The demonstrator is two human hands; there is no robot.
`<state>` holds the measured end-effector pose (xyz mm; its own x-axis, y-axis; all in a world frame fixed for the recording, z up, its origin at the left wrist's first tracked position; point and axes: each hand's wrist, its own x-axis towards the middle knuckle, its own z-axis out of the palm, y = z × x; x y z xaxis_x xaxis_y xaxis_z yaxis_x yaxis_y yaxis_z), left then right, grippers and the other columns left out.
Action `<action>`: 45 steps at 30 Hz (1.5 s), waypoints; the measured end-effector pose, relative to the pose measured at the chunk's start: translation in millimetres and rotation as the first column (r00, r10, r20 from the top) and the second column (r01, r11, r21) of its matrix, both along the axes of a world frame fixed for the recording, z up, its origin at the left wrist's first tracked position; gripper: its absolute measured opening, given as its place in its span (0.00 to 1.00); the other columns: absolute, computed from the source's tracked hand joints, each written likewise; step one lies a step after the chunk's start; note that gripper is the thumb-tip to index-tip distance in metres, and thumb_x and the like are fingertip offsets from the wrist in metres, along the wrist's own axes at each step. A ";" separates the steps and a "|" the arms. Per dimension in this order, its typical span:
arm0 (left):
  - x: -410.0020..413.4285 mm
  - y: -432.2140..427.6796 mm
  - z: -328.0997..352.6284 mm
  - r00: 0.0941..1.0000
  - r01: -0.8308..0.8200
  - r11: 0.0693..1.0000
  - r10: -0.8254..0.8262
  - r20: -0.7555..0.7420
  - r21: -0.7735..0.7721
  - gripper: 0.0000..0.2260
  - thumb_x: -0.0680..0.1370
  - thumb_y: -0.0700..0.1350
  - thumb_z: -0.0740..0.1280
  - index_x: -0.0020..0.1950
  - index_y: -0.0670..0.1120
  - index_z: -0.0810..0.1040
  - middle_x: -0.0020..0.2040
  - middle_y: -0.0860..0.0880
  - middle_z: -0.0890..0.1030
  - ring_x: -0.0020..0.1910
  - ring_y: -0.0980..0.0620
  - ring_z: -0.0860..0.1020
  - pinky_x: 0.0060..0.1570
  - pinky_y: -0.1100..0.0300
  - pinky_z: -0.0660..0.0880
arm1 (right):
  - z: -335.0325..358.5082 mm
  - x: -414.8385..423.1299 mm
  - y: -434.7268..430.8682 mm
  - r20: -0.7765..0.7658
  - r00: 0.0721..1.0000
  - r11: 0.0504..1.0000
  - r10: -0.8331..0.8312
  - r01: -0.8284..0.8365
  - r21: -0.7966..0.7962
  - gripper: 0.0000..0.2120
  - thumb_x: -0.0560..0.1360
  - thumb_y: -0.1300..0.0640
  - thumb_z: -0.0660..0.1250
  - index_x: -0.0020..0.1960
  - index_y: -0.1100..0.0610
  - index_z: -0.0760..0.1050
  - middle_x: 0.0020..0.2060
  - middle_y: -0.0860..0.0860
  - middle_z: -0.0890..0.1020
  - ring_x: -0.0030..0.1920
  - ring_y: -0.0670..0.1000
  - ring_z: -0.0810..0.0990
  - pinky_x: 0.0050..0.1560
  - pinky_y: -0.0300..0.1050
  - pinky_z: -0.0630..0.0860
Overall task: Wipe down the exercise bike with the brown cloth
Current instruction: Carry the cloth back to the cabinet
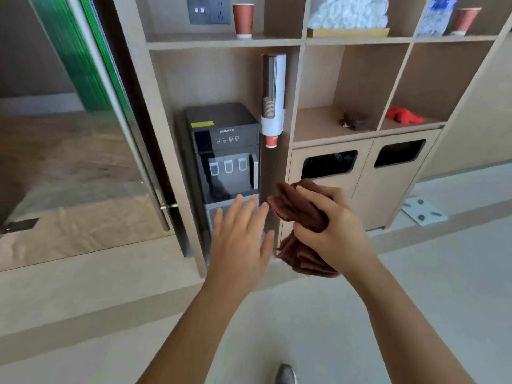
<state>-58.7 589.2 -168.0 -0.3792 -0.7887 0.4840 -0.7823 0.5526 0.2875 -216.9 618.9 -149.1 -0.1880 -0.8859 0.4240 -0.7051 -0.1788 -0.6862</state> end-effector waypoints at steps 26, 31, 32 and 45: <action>-40.9 -453.9 140.4 0.982 -0.191 0.931 0.177 -0.073 -0.311 0.19 0.77 0.48 0.62 0.67 0.45 0.69 0.70 0.45 0.68 0.71 0.45 0.60 0.69 0.45 0.51 | 143.0 -62.8 -464.1 -0.131 0.965 0.945 0.228 -0.252 -0.210 0.26 0.67 0.56 0.71 0.63 0.42 0.71 0.57 0.44 0.70 0.52 0.34 0.68 0.50 0.15 0.58; -3.3 -521.5 170.4 0.968 -0.238 0.878 0.251 -0.025 -0.416 0.17 0.75 0.46 0.66 0.63 0.42 0.74 0.66 0.41 0.73 0.68 0.41 0.66 0.65 0.41 0.55 | 178.0 -28.4 -542.0 -0.203 0.957 0.927 0.209 -0.260 -0.269 0.27 0.67 0.56 0.71 0.65 0.46 0.71 0.61 0.48 0.71 0.60 0.45 0.70 0.59 0.31 0.63; 2.9 -531.7 174.4 0.965 -0.246 0.870 0.260 -0.027 -0.427 0.17 0.75 0.46 0.66 0.63 0.42 0.74 0.65 0.41 0.73 0.68 0.40 0.66 0.65 0.40 0.56 | 184.6 -22.4 -554.5 -0.207 0.957 0.921 0.205 -0.261 -0.291 0.27 0.67 0.56 0.71 0.65 0.46 0.71 0.61 0.48 0.71 0.60 0.45 0.70 0.58 0.31 0.63; 29.5 -576.1 170.2 0.901 -0.416 0.799 0.428 -0.076 -0.434 0.18 0.73 0.48 0.62 0.58 0.40 0.78 0.60 0.40 0.77 0.63 0.39 0.72 0.61 0.37 0.62 | 219.7 33.3 -671.5 -0.370 0.867 0.932 0.333 -0.363 -0.010 0.25 0.69 0.47 0.67 0.66 0.41 0.69 0.62 0.52 0.69 0.64 0.56 0.68 0.64 0.49 0.66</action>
